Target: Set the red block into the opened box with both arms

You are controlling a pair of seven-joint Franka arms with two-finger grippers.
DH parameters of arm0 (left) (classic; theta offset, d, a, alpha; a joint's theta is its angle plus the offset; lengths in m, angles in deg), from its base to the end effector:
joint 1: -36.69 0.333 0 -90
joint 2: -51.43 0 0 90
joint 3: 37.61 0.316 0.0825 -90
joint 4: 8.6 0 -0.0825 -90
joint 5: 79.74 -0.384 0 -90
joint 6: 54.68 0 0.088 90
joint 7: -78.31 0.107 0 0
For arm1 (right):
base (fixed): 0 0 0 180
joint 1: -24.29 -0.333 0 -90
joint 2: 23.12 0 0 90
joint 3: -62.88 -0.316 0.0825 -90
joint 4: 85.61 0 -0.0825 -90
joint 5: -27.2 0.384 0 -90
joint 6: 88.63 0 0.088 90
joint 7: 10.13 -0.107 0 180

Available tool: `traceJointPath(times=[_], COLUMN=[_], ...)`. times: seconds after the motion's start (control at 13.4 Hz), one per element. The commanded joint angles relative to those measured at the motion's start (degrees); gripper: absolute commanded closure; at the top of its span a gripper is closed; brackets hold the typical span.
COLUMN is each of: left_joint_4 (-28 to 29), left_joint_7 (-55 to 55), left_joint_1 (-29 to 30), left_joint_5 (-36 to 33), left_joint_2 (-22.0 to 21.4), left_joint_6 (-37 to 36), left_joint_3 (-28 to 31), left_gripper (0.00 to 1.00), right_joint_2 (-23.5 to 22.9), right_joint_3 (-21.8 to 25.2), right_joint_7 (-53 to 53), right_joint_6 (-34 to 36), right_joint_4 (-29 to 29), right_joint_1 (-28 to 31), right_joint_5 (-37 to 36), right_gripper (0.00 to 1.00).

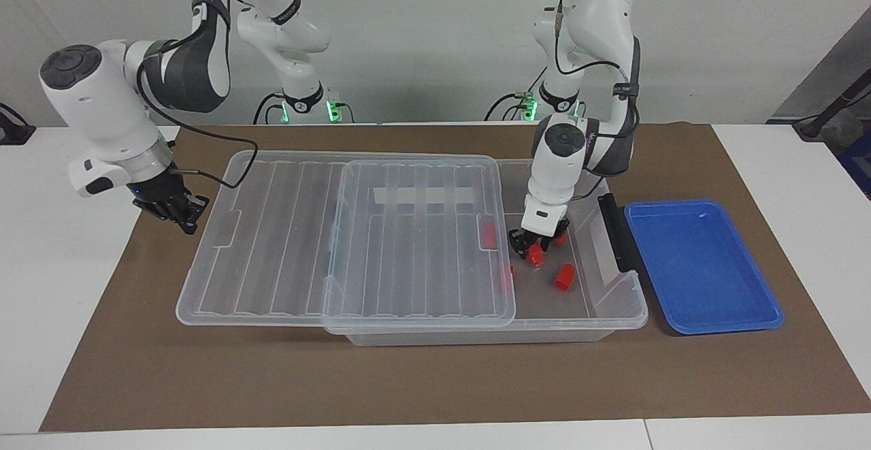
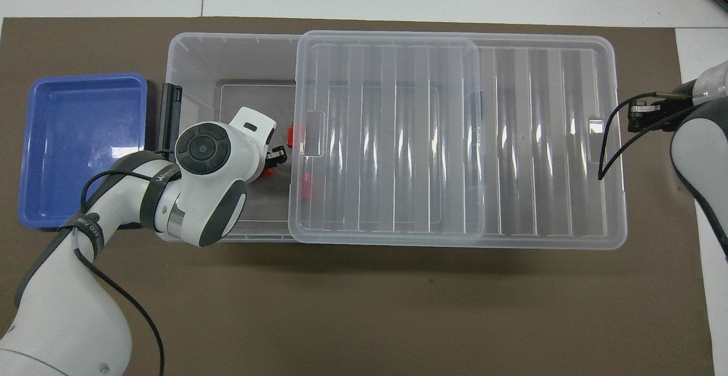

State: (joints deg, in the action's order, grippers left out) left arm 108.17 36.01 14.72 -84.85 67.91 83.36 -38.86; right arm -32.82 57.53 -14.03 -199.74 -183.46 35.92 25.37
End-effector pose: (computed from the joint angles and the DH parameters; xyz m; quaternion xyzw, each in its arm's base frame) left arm 0.5533 -0.2363 0.3104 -0.9896 -0.1346 -0.0504 0.0010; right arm 0.6156 -0.0733 0.4925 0.9959 -0.0843 0.0313 0.0079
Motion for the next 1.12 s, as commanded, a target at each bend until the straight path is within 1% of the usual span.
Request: traceJointPath(times=[0.0,0.22,0.45,0.52,0.67,0.82,0.97,1.05], left_joint_4=[-2.2,-4.0,-6.1,-8.2,-15.0,-21.6,-24.5,-24.4], left_joint_7=[-1.3,-1.0,-0.7,-0.5,0.5,5.4,10.5,12.7], left_joint_1=[-1.0,-1.0,-0.8,-0.4,-0.1,2.8,5.8,7.3], left_joint_5=[-1.2,-1.2,-1.2,-1.1,-1.0,-0.6,-0.4,0.3], left_joint_2=[-1.3,-2.7,-5.7,-6.3,-7.0,-7.1,-8.0,-9.6], left_joint_6=[-5.7,-10.2,-16.0,-19.3,-28.6,-36.4,-41.0,-41.8], left_joint_3=[0.9,0.8,0.9,0.9,1.6,1.6,1.8,1.9], left_gripper=[0.41,0.41,0.41,0.41,0.42,0.42,0.41,0.41], right_joint_2=[0.1,-0.1,-0.1,-0.1,-0.1,-0.1,-0.1,-0.1], right_joint_3=[-0.3,-0.3,-0.2,-0.3,-0.3,-0.4,-0.5,-0.6], right_joint_7=[2.3,2.6,2.6,2.6,3.8,4.4,4.5,5.1], right_joint_6=[-2.5,-3.5,-3.5,-3.5,-3.4,-3.1,-2.7,-2.5], right_joint_4=[-1.8,-2.4,-2.7,-2.7,-2.6,-2.4,-2.4,-2.5], right_joint_1=[0.7,0.8,0.8,0.7,0.6,-0.2,-1.2,-1.8], right_joint_5=[1.0,1.0,1.0,1.0,1.0,1.0,1.0,0.9], right_gripper=[1.00,1.00,1.00,1.00,1.00,1.00,1.00,1.00])
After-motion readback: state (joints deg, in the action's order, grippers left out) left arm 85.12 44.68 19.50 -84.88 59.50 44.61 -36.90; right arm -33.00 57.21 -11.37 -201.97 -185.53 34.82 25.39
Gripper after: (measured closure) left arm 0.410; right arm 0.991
